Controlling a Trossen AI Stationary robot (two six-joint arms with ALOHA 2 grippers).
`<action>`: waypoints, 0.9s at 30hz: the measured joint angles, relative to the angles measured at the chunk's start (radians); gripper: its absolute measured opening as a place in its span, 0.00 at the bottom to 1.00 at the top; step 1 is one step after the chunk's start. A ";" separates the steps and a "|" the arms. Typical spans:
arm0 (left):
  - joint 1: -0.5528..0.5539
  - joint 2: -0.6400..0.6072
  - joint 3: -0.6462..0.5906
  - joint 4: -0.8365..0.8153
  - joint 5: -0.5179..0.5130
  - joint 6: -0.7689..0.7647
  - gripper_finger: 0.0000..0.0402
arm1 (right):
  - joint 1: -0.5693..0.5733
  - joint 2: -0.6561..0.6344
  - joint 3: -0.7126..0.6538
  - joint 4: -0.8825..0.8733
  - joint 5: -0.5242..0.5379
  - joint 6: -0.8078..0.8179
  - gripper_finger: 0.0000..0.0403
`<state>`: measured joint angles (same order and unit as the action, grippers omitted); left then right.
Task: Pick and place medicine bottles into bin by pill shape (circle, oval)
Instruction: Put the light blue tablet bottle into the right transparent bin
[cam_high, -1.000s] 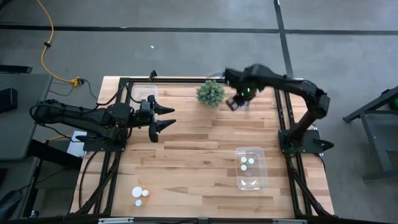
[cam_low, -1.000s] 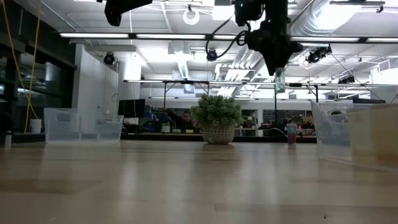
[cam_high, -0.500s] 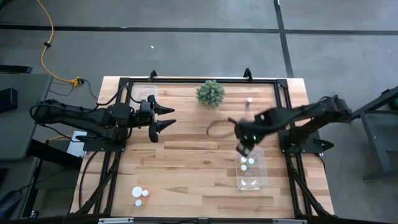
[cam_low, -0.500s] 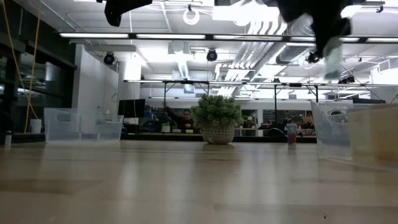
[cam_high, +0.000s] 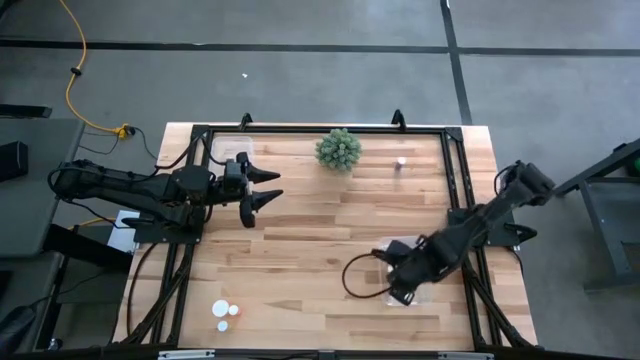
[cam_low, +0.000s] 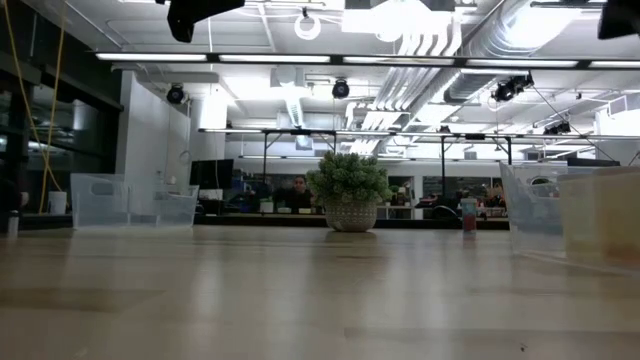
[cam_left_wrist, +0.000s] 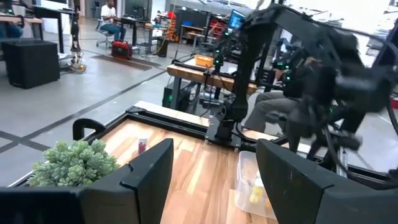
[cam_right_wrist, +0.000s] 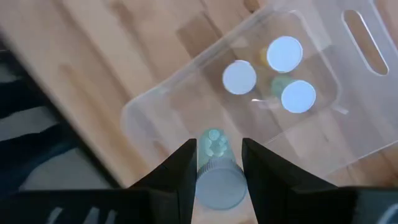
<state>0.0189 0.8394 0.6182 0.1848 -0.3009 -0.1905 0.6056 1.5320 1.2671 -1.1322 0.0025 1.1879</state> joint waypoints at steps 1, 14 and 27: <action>0.000 0.000 0.000 0.000 -0.002 0.000 0.54 | 0.006 0.023 0.000 -0.002 0.012 0.008 0.27; 0.000 0.000 0.000 0.003 -0.002 -0.018 0.54 | 0.012 0.225 -0.026 0.028 0.102 -0.028 0.27; 0.000 0.000 0.000 0.007 -0.002 -0.016 0.54 | 0.010 0.186 -0.120 0.105 0.094 0.008 0.27</action>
<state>0.0192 0.8394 0.6182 0.1917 -0.3027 -0.2070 0.6155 1.7175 1.1469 -1.0273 0.0966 1.1961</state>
